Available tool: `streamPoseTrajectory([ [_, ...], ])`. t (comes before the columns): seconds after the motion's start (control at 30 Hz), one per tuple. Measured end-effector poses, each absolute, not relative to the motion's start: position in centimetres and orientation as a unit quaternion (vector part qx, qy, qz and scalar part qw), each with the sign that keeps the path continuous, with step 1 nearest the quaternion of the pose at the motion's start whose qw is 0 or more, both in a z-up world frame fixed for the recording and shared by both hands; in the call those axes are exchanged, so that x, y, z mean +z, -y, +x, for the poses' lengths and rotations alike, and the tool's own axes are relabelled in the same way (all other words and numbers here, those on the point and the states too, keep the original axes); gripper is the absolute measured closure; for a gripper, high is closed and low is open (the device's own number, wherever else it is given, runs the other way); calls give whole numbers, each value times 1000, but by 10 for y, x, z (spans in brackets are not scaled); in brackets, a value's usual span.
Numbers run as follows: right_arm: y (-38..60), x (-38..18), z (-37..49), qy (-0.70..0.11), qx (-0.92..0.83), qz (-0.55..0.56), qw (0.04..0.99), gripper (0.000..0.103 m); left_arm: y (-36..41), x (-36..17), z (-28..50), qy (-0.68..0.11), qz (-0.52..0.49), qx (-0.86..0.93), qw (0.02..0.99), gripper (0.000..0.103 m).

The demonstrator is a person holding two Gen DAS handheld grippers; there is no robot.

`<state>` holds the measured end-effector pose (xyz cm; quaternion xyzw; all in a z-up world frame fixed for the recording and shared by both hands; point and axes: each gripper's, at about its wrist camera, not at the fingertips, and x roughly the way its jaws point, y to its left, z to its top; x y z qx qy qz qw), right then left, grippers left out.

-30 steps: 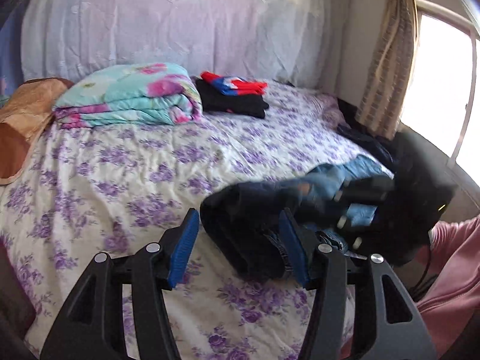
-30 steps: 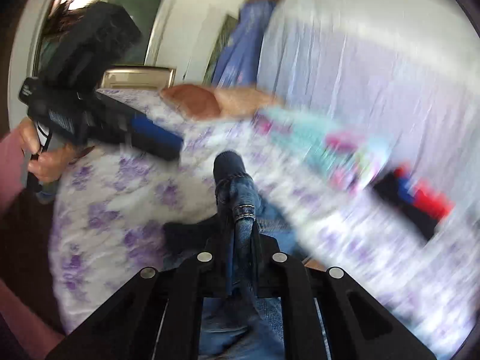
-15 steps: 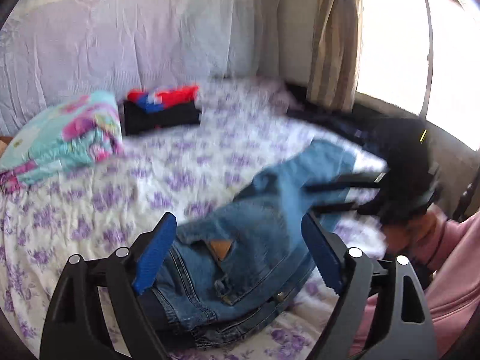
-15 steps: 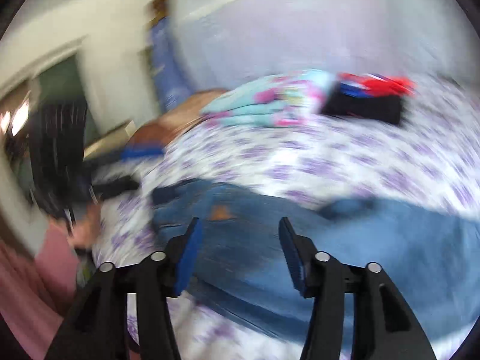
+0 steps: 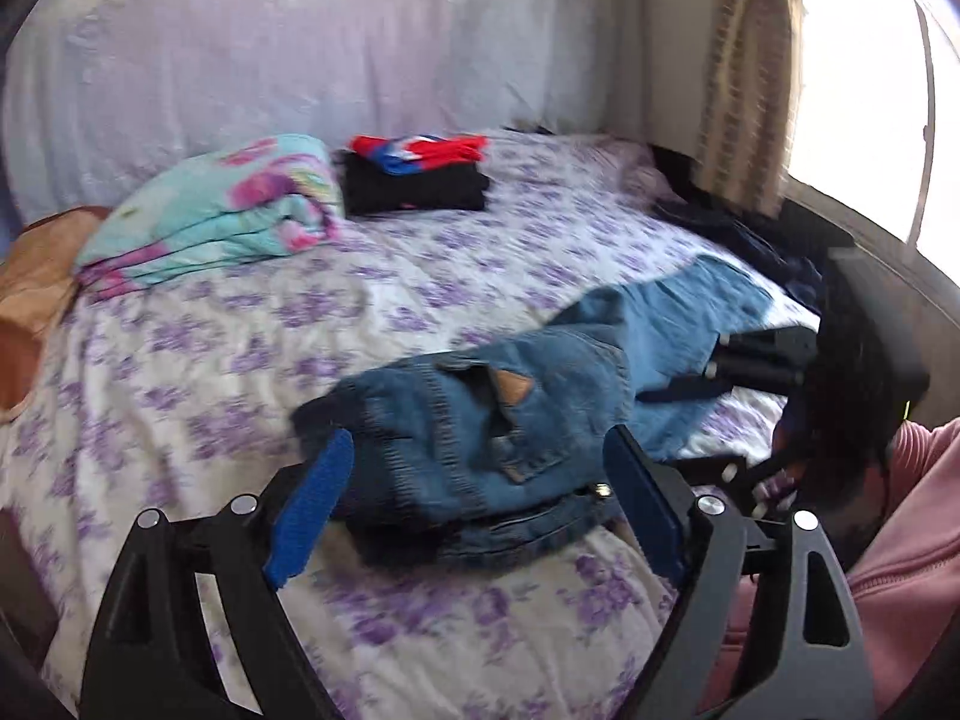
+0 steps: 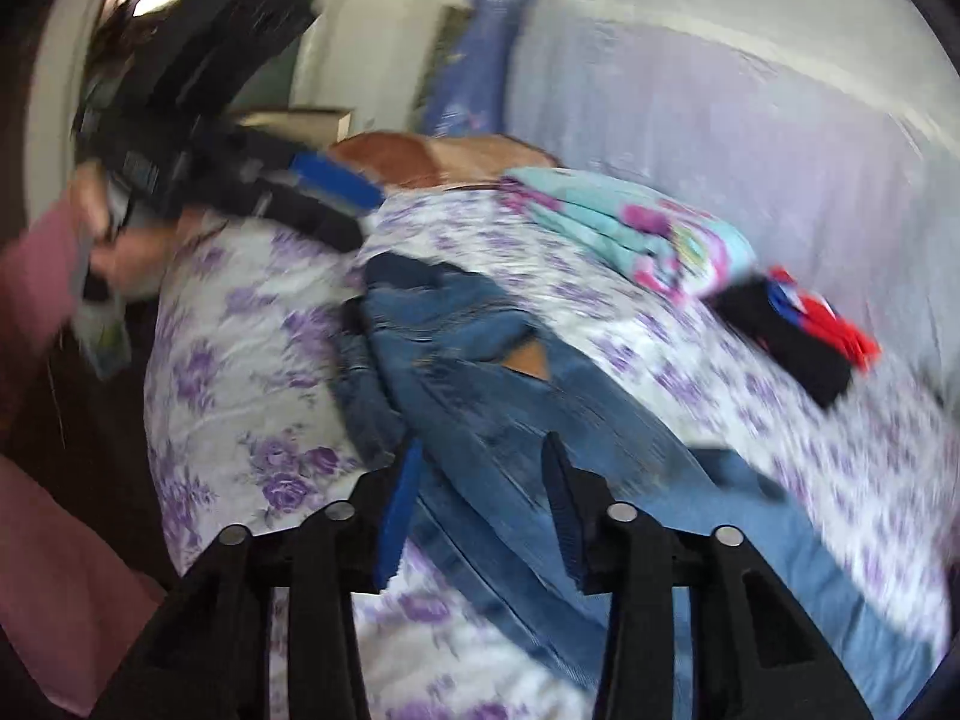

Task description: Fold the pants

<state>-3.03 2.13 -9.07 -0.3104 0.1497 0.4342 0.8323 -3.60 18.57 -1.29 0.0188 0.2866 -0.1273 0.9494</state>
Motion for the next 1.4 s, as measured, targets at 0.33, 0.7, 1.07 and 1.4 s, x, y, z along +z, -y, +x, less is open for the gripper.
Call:
streamPoseTrajectory([
  [0.33,-68,-106,-42,-87,396,-450,796,77,-214,-27,-46,-288,-16,-87,953,20],
  [0.7,-52,-85,-86,-92,438,-430,784,103,-212,-10,-36,-261,-32,-135,955,20],
  [1.07,-53,-85,-64,-75,410,-396,818,61,-184,2,-26,-238,16,-159,958,19],
  [1.4,-55,-87,-68,-89,409,-406,812,94,-187,10,-21,-244,-20,-181,952,18],
])
